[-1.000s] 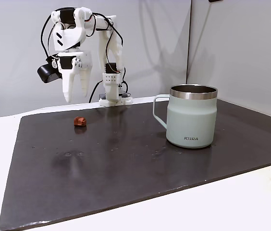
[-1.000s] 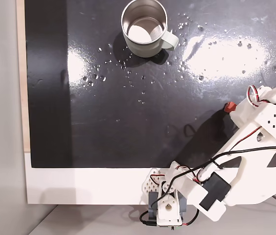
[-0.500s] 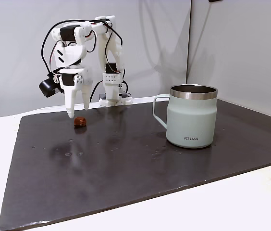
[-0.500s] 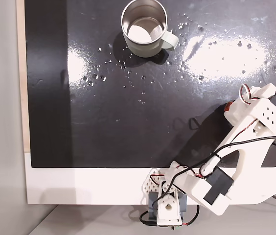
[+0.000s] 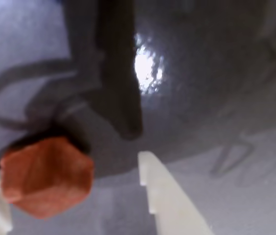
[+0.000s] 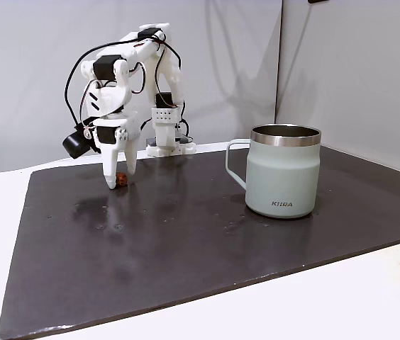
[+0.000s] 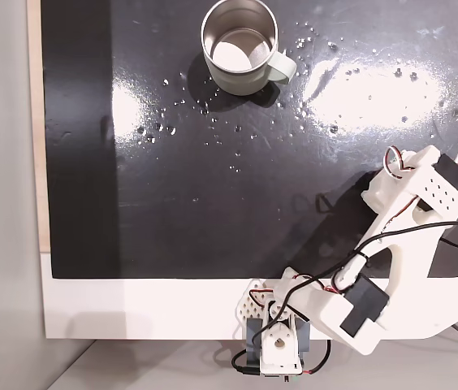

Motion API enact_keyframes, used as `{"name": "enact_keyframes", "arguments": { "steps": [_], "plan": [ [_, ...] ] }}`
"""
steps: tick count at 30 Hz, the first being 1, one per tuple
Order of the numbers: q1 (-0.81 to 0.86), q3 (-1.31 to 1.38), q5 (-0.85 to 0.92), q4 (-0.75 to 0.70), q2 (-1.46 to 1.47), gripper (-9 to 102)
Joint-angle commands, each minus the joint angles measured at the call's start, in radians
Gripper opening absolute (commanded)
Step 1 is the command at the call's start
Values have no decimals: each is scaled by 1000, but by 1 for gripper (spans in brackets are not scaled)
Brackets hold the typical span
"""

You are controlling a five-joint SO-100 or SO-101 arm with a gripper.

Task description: Grasp a cube and put it in the cup.

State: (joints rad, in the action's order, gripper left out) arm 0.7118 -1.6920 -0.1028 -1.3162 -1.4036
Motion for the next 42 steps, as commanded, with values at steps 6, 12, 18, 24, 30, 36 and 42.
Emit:
{"name": "enact_keyframes", "arguments": {
  "steps": [6,12,18,24,30,36,42],
  "plan": [
    [8,-11,14,17,-5,26],
    [12,-11,15,17,-5,15],
    [18,-11,17,14,-5,9],
    [17,-11,18,2,-26,7],
    [-3,12,0,-52,-87,7],
    [-51,75,-29,-149,-215,6],
    [-115,169,-57,-244,-362,6]
  ]
}}
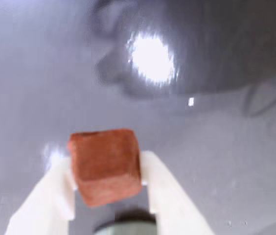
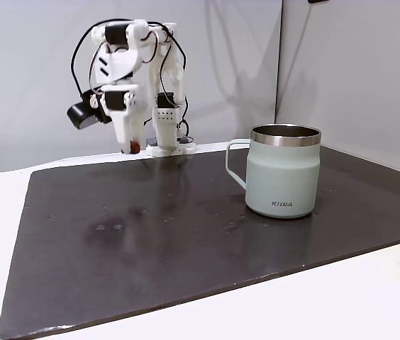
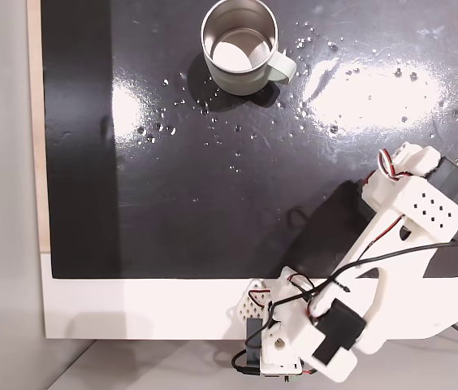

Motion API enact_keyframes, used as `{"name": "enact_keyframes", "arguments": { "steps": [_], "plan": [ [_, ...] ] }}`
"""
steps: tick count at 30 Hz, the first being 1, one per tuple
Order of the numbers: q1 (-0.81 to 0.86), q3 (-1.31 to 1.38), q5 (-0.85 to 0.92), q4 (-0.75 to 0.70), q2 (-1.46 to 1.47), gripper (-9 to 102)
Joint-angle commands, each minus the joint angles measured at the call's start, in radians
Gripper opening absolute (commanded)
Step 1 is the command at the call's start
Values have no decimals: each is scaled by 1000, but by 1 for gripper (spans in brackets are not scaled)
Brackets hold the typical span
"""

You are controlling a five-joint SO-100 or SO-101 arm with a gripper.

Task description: Grasp a cube and put it in the cup.

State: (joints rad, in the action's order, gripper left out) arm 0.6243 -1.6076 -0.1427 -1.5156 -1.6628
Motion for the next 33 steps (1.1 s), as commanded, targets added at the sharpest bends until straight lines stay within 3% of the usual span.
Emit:
{"name": "enact_keyframes", "arguments": {
  "steps": [1,14,33],
  "plan": [
    [-40,104,-21,-61,-124,6],
    [-176,354,-71,-213,-278,6],
    [-400,629,-124,-255,-166,6]
  ]
}}
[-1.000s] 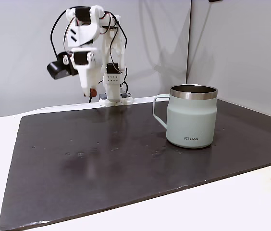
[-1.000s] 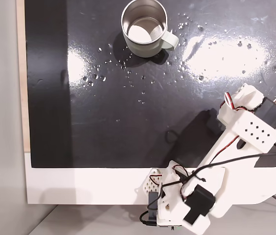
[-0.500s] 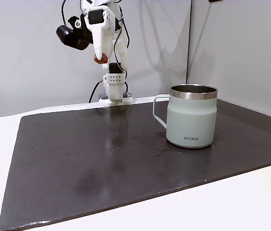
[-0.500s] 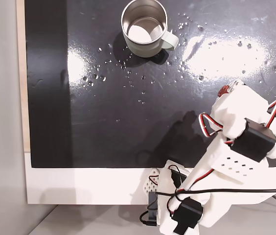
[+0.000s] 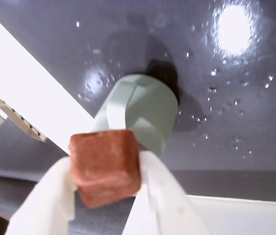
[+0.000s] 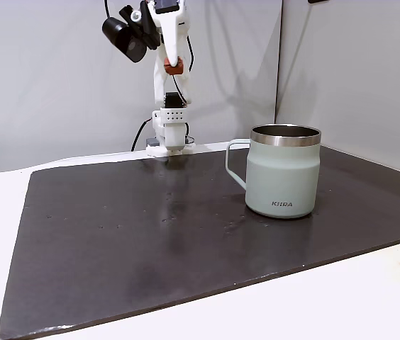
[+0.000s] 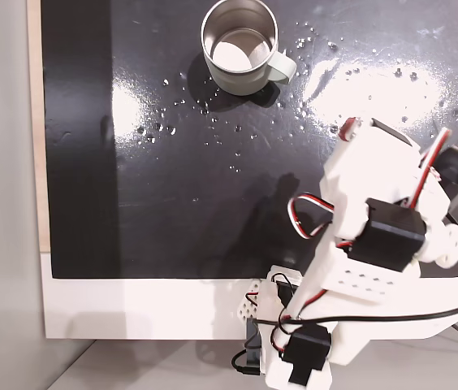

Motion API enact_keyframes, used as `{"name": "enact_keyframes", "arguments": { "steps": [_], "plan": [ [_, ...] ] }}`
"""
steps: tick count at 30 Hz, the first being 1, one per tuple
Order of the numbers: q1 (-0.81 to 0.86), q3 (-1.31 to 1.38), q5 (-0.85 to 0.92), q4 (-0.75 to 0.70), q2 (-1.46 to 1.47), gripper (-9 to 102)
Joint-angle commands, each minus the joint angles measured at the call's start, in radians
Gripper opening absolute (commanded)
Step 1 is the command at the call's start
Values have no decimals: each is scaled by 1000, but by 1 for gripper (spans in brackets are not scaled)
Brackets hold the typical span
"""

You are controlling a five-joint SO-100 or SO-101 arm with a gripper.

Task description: Grasp a cube and put it in the cup.

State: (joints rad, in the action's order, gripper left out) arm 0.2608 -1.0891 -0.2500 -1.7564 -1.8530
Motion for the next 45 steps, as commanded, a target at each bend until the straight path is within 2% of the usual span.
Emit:
{"name": "enact_keyframes", "arguments": {
  "steps": [1,14,29,45],
  "plan": [
    [-51,143,-23,-17,46,6],
    [-166,503,-77,-9,388,6],
    [-324,980,-23,41,796,7],
    [-397,1068,-2,52,907,8]
  ]
}}
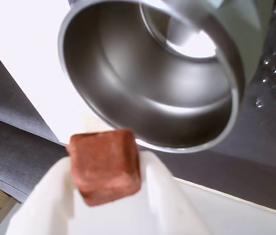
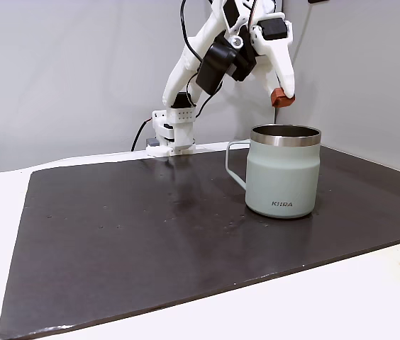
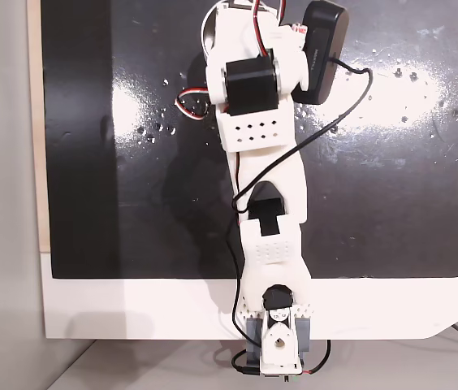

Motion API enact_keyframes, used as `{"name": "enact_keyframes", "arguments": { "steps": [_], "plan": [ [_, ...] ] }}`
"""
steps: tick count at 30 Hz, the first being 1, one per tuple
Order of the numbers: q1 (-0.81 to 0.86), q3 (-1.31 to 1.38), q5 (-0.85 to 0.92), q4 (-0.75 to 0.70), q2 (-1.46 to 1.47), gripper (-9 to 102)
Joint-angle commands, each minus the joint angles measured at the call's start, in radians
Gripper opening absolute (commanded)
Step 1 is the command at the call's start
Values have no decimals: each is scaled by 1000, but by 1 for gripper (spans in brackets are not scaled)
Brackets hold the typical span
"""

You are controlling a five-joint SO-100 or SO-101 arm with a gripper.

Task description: Grasp a cube and put it in the cup.

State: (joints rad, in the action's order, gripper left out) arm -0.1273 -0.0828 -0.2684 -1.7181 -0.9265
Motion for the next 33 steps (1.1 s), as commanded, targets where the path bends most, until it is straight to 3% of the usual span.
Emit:
{"name": "enact_keyframes", "arguments": {
  "steps": [1,5,8,33],
  "plan": [
    [-9,63,21,9,-20,9],
    [-6,72,44,-8,-26,23],
    [-9,81,58,-8,-37,28],
    [-21,69,95,-38,-63,26]
  ]
}}
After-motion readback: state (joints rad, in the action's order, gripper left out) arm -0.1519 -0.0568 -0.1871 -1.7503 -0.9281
